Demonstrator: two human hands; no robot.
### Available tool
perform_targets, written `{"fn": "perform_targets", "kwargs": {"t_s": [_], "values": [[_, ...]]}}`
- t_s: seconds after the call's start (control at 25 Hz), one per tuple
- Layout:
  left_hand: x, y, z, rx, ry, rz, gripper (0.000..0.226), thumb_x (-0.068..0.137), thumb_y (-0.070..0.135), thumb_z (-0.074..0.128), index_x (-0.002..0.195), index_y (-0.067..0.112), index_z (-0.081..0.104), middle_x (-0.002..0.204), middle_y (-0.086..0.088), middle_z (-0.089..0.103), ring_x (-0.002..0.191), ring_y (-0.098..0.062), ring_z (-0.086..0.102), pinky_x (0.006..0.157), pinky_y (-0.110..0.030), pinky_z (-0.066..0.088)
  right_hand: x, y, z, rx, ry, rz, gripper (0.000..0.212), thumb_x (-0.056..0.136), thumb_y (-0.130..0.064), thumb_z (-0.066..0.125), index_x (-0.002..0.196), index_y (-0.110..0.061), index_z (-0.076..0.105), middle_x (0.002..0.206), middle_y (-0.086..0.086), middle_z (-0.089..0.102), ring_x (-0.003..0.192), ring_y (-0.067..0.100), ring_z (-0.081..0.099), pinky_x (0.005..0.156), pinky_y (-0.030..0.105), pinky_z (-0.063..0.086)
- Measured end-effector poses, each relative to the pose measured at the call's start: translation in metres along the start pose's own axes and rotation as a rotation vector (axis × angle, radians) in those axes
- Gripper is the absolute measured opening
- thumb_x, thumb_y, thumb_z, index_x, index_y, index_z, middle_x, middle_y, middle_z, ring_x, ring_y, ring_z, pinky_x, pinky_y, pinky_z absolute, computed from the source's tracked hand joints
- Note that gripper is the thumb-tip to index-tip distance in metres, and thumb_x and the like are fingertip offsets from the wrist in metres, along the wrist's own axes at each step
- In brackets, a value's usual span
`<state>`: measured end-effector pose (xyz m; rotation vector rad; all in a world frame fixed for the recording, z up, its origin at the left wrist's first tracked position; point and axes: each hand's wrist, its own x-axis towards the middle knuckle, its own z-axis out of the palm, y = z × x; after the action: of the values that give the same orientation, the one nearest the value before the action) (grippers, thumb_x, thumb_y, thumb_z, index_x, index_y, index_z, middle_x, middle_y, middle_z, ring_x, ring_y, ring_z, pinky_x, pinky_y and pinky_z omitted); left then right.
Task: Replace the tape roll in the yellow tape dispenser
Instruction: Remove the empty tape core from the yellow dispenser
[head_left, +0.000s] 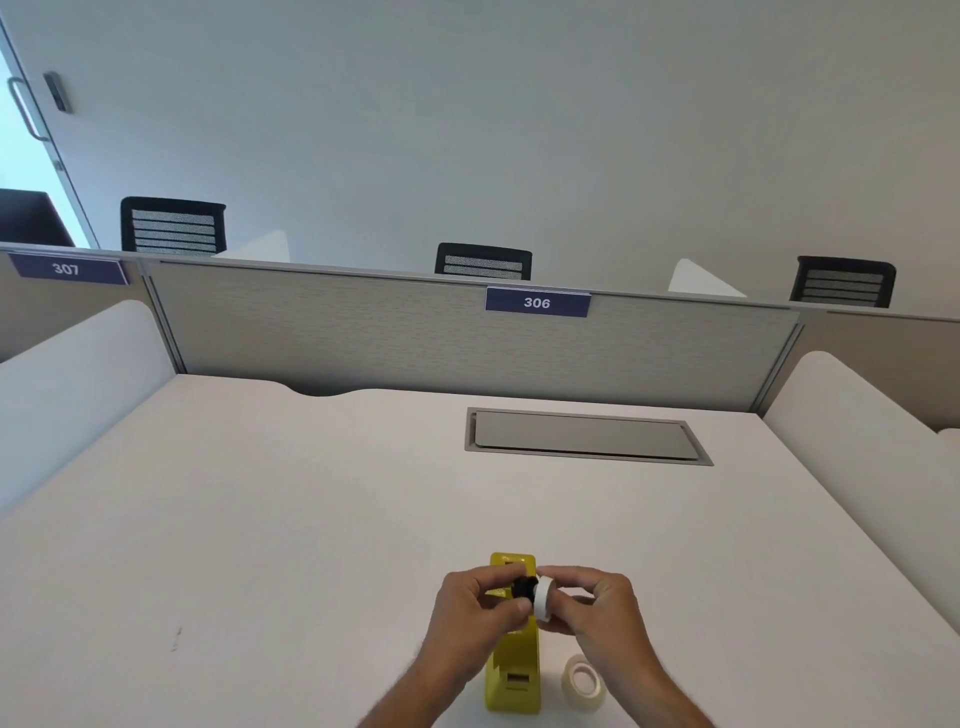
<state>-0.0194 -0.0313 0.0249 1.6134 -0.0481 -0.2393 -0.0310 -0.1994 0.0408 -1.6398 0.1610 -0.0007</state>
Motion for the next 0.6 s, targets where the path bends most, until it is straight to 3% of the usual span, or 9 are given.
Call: {"fn": "perform_targets", "kwargs": {"t_s": [0.16,0.28,0.36,0.48,0.6], "values": [[0.004,-0.003,-0.001,-0.003,0.060,0.000,0.030,0.077,0.006,0.081,0.101,0.024,0.077,0.093,0.008,0.079,0.079,-0.021,0.075,0.069,-0.027,0.060,0.008,0.009,-0.005,-0.054,0.078,0.046,0.017,0.077,-0.003,0.080,0.089,-0.015,0.079,0.082,0.005,0.077,0.072,0.023,0.074,0.060,0.037,0.063],[0.007,-0.006,-0.006,-0.034,0.099,-0.040,0.030,0.073,0.010,0.086,0.097,0.025,0.078,0.093,0.010,0.078,0.080,-0.019,0.075,0.068,-0.025,0.059,0.019,0.017,-0.023,-0.349,0.235,0.016,0.016,0.075,-0.003,0.079,0.074,-0.019,0.076,0.070,-0.001,0.075,0.057,0.015,0.071,0.051,0.034,0.061],[0.007,-0.007,-0.008,-0.034,0.098,-0.058,0.030,0.072,0.012,0.087,0.098,0.026,0.078,0.093,0.011,0.078,0.082,-0.018,0.075,0.070,-0.026,0.060,0.026,0.023,-0.034,-0.587,0.230,-0.012,0.016,0.073,-0.007,0.075,0.066,-0.022,0.075,0.063,-0.008,0.073,0.054,0.009,0.069,0.057,0.033,0.061],[0.007,-0.008,-0.009,-0.031,0.085,-0.066,0.031,0.074,0.010,0.086,0.099,0.027,0.078,0.094,0.008,0.079,0.084,-0.018,0.075,0.072,-0.028,0.060,0.034,0.033,-0.044,-0.859,0.178,0.000,0.009,0.077,-0.016,0.072,0.073,-0.023,0.077,0.074,-0.009,0.075,0.069,0.009,0.068,0.070,0.029,0.056],[0.006,-0.009,-0.009,-0.044,0.078,-0.066,0.031,0.075,0.010,0.085,0.100,0.026,0.078,0.093,0.008,0.079,0.083,-0.017,0.075,0.068,-0.022,0.058,0.041,0.040,-0.045,-1.009,0.157,0.030,0.012,0.077,-0.015,0.066,0.079,-0.021,0.076,0.083,-0.005,0.076,0.078,0.015,0.067,0.071,0.027,0.053]]}}
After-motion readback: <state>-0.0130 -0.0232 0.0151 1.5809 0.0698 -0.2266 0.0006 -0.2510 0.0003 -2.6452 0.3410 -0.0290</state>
